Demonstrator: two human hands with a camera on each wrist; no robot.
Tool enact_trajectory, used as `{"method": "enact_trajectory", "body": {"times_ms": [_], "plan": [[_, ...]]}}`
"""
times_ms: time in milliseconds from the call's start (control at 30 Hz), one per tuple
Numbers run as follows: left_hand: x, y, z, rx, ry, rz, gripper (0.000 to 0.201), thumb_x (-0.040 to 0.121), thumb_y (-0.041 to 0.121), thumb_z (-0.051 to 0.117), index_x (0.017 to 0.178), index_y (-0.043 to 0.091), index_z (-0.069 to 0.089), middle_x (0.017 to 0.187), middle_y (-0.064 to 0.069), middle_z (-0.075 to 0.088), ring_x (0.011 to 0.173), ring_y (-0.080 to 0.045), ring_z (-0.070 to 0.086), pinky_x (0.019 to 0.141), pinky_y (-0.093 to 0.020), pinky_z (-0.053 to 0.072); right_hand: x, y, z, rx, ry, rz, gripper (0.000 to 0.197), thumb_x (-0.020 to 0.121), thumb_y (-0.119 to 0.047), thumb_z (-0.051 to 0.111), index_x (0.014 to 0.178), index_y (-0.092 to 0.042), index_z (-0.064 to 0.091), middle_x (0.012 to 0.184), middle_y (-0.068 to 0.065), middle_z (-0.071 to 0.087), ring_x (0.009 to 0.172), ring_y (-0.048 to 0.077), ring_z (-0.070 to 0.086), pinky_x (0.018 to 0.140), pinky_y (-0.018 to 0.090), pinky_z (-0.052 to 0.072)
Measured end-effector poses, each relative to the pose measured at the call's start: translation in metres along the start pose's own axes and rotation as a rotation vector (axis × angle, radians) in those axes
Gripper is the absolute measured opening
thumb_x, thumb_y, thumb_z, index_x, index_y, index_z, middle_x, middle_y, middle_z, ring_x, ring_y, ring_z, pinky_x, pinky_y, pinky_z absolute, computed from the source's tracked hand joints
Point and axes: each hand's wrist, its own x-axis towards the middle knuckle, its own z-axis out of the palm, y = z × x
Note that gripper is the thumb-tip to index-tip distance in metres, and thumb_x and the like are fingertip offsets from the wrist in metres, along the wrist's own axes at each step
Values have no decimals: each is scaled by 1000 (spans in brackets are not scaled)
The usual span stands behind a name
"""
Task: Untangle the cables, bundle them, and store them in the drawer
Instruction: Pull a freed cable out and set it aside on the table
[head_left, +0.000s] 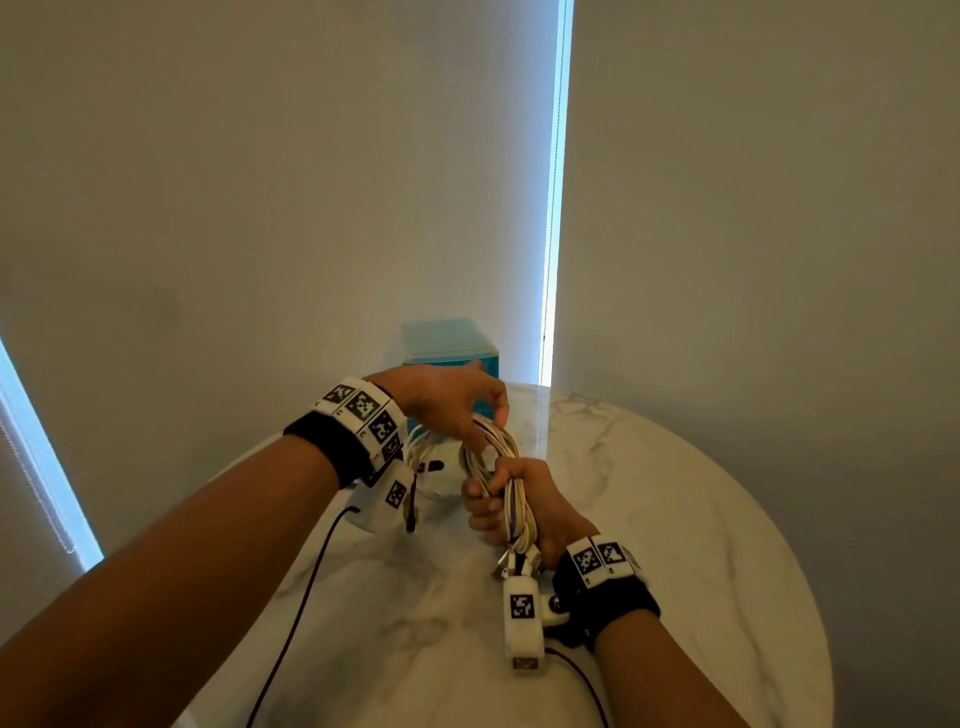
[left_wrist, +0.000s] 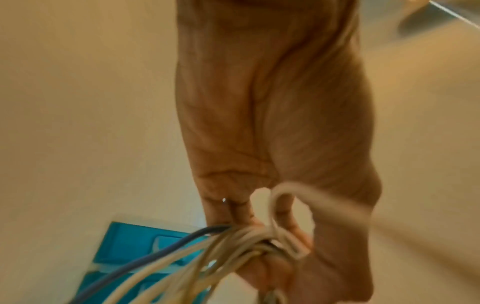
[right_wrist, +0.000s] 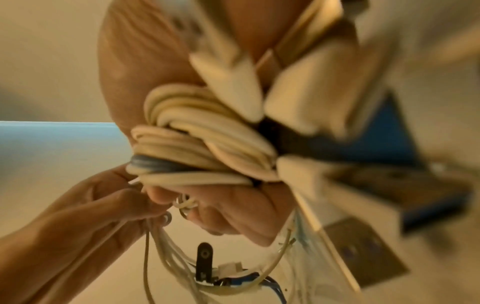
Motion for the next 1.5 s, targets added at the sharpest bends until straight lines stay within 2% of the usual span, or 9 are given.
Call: {"method": "enact_trajectory", "body": {"times_ms": [267,433,600,833,967,1100,1200,1300,1500], "plan": [[4,17,16,335,141,100,43,88,38,80,128,49,69,134,10,59,116,-14,60,86,-33,49,-6,7,19,-114,201,-137,10,64,-13,53,72,-12,58,62,1,42,50,13,36,46,23,28],[6,23,8,465,254,136,14,82,29,79,87,32,66,80,13,65,78,-12,64,62,-28,39,-4,5,25,-250,317,-292,23,73,-3,57,91,3,71,87,17,73,81,27,68,80,36,57],[7,33,7,517,364,217,26,85,15,72,80,31,51,73,12,56,70,-13,57,58,-24,29,-6,3,20,-194,299,-461,29,100,0,65,129,2,69,119,23,78,107,39,76,102,53,59],[7,26,9,395,275,192,11,83,22,78,92,27,76,80,12,70,73,-8,63,67,-27,48,-7,3,22,-367,393,-330,35,91,-47,81,74,-19,68,63,3,55,54,18,51,59,33,49],[-6,15,7,133,148,103,18,86,31,84,102,28,76,78,12,72,59,-12,73,55,-21,52,-18,-6,13,-545,349,-254,57,72,-70,86,84,-17,71,66,3,60,56,16,56,63,33,50],[-11,11,-6,-22,-140,23,37,92,30,83,124,22,69,94,-1,81,68,-20,79,57,-20,57,-18,-7,8,-627,310,-208,51,76,-56,89,98,-14,71,74,3,67,63,15,60,70,35,53],[-17,-7,-19,-214,-294,95,51,93,37,82,140,30,63,124,6,78,111,-16,76,95,-31,60,-19,-4,2,-483,205,-255,39,87,-34,89,106,-8,68,87,20,56,63,18,56,64,36,51],[-24,-23,-25,-452,-166,172,50,95,24,81,141,33,64,143,10,68,137,-11,60,112,-37,51,-20,-3,5,-369,180,-229,44,91,-49,81,96,-8,66,71,10,52,51,14,50,50,27,47],[-17,-30,7,-507,155,108,35,95,39,79,127,35,68,136,8,66,116,-14,70,100,-38,58,-17,-4,27,-298,349,-227,63,96,-74,51,85,-13,63,60,-1,57,44,10,49,41,22,42]]}}
